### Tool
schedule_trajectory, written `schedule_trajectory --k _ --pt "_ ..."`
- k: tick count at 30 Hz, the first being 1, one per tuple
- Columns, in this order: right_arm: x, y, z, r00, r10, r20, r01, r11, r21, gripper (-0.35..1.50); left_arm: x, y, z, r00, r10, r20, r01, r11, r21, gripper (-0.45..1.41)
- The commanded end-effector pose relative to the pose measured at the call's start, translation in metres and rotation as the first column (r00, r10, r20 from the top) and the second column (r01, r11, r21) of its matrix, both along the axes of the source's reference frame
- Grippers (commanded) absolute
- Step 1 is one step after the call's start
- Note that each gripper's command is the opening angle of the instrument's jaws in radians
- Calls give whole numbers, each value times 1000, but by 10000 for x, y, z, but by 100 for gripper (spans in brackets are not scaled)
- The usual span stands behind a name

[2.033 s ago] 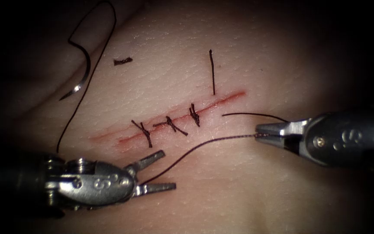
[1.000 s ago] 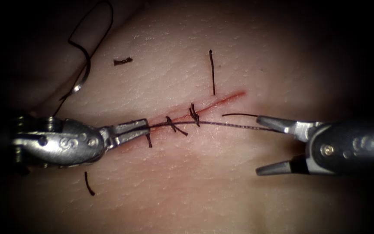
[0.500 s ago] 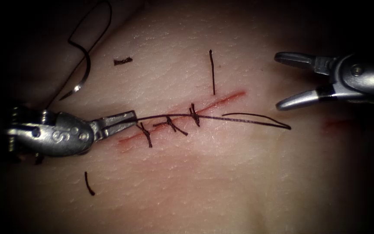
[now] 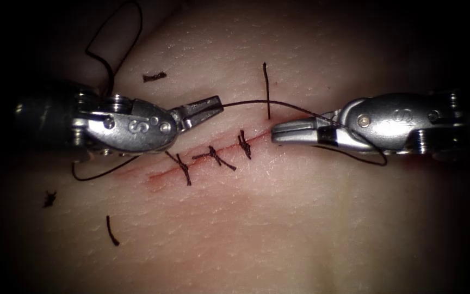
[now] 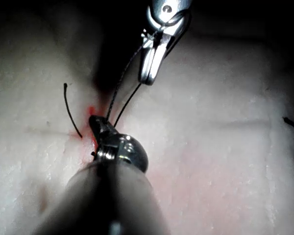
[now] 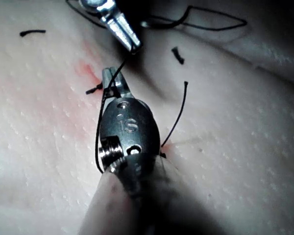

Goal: Wound Closure

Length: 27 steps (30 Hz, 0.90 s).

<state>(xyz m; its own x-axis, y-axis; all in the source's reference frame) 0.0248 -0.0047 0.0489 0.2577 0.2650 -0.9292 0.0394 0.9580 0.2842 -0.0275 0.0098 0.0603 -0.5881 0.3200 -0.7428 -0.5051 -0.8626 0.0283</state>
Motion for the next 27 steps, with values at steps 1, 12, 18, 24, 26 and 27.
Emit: schedule_trajectory --k 1,12,18,24,26,27 --pt "10 -1 -3 1000 16 -13 -16 1000 3 -35 -6 -3 13 1000 0 -5 0 1000 -4 -45" --pt "42 -6 2 989 115 -89 -115 993 5 -35 -39 -18 50 1000 -25 -18 25 999 -31 -45" --pt "42 -5 17 973 210 -100 -209 978 18 -35 -43 -35 46 999 -24 -21 23 999 -37 -45" --pt "60 -7 25 964 265 -25 -265 964 1 4 -52 -53 32 999 -29 -28 28 999 -38 -45" --pt "64 -8 30 965 261 22 -261 965 -10 27 -53 -58 21 999 -31 -30 30 999 -33 -45" --pt "65 -9 32 966 257 36 -256 966 -12 34 -51 -58 15 999 -31 -29 30 999 -29 -45"
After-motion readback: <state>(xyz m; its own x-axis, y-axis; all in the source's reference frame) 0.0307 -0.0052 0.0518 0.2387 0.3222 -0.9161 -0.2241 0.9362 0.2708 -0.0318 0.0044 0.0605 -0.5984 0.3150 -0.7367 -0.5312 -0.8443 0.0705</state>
